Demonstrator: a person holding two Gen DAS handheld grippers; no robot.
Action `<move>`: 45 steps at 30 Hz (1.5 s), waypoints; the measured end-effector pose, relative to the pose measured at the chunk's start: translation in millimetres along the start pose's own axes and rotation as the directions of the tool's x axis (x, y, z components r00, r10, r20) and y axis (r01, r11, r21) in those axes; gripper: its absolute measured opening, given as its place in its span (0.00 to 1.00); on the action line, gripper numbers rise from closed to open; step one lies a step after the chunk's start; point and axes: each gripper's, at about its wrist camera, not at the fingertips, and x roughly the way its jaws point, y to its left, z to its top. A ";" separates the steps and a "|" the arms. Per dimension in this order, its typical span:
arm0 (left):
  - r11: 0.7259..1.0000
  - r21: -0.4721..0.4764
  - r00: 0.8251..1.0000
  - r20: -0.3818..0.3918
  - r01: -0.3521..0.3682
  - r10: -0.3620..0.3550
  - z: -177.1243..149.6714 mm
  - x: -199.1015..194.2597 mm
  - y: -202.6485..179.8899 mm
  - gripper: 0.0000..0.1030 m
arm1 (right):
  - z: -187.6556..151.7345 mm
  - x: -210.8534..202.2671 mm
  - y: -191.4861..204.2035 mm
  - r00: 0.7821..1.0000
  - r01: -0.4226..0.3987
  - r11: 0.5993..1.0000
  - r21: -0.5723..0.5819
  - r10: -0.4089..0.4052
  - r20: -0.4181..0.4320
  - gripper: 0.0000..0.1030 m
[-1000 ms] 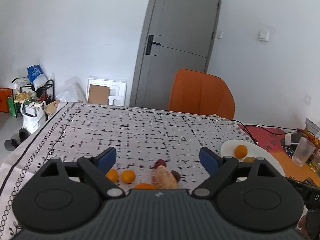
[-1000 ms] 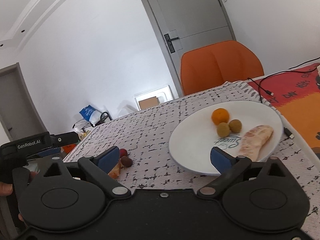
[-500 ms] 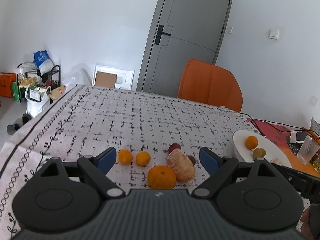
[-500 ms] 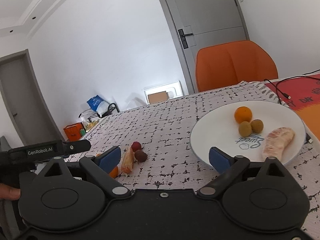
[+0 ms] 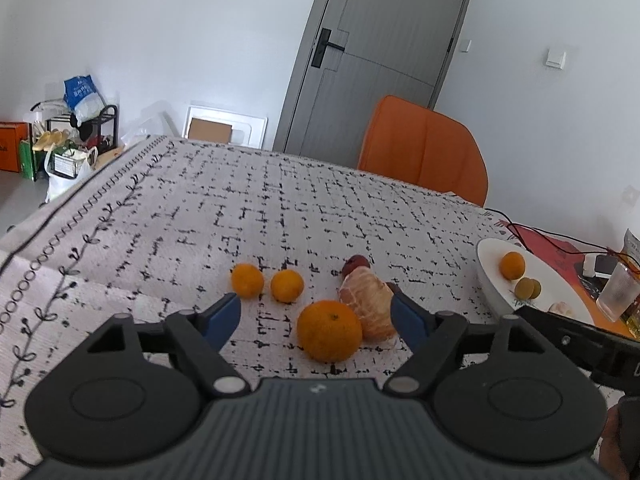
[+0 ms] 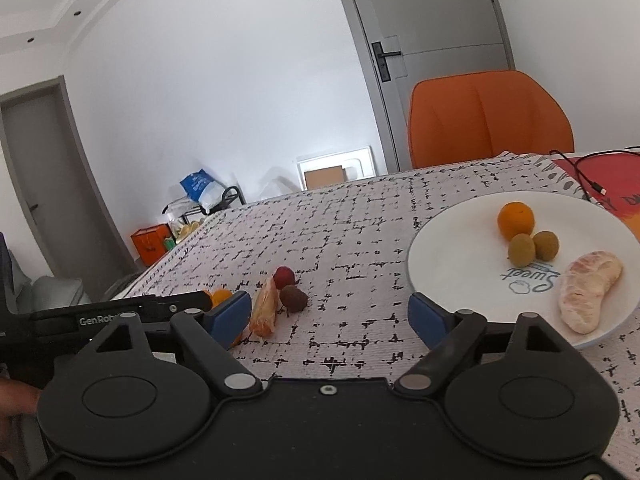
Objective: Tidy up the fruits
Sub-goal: 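Move both tools back over the remaining fruits on the tablecloth, then grasp the large orange with the left tool while the right tool grasps the dark plum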
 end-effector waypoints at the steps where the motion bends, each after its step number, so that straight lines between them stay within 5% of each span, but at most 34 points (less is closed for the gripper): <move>1: 1.000 -0.005 1.000 -0.006 0.004 -0.004 -0.9 2.7 -0.1 0.71 | -0.4 2.1 0.6 1.000 -0.003 1.000 -0.004 0.003 -0.005 0.76; 10: 0.999 -0.036 0.998 -0.059 0.026 -0.028 -9.1 25.1 -0.9 0.39 | -0.8 22.4 1.4 0.998 -0.013 0.999 -0.037 0.011 -0.062 0.50; 23: 0.998 -0.065 0.999 -0.040 0.026 -0.029 -1.5 16.2 15.4 0.38 | 3.0 57.1 17.5 0.993 -0.017 0.994 -0.109 0.004 -0.120 0.39; 45: 0.995 -0.099 1.000 -0.014 -0.007 0.005 8.5 4.2 46.1 0.38 | 7.6 97.0 37.3 0.984 -0.037 0.985 -0.166 0.007 -0.179 0.40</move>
